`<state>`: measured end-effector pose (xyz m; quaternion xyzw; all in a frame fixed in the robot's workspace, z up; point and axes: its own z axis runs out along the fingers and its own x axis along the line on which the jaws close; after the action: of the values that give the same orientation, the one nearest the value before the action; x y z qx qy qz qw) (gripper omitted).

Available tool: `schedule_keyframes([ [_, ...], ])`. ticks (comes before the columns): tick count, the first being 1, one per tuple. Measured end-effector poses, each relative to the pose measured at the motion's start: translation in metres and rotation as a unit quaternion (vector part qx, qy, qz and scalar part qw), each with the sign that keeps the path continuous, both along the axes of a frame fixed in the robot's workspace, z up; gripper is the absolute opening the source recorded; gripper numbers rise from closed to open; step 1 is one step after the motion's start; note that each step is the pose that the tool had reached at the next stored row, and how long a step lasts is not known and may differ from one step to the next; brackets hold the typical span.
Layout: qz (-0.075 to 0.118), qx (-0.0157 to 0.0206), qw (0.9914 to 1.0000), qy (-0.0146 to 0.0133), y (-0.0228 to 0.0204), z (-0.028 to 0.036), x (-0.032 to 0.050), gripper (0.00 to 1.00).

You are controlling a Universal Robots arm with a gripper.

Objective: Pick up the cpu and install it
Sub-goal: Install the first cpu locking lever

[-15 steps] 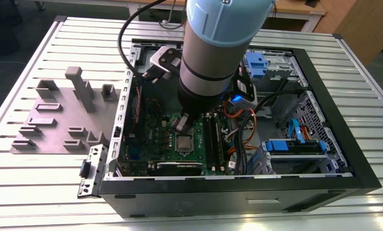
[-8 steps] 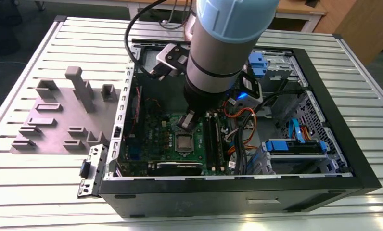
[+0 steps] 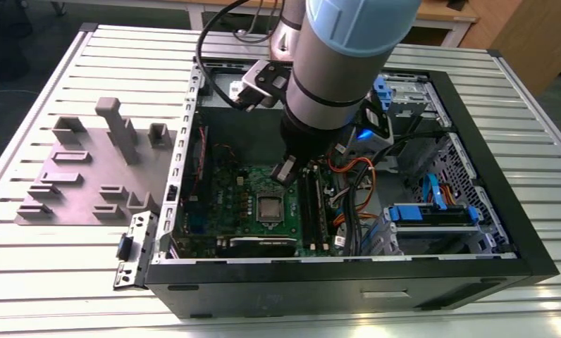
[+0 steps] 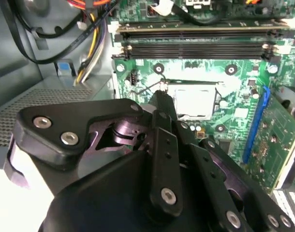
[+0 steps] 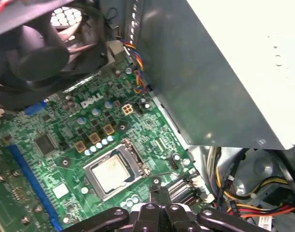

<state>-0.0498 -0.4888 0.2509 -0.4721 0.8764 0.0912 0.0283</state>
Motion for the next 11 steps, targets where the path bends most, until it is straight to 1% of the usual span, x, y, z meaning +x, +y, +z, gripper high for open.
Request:
schedule_keyframes([
  [2,0.000,0.0000,1.00000,0.0000,0.0024,-0.0001,0.0014,0.10],
  [6,0.000,0.0000,1.00000,0.0000,0.0044,-0.0003,0.0042,0.10],
  [11,0.000,0.0000,1.00000,0.0000,0.0084,-0.0006,0.0079,0.10],
])
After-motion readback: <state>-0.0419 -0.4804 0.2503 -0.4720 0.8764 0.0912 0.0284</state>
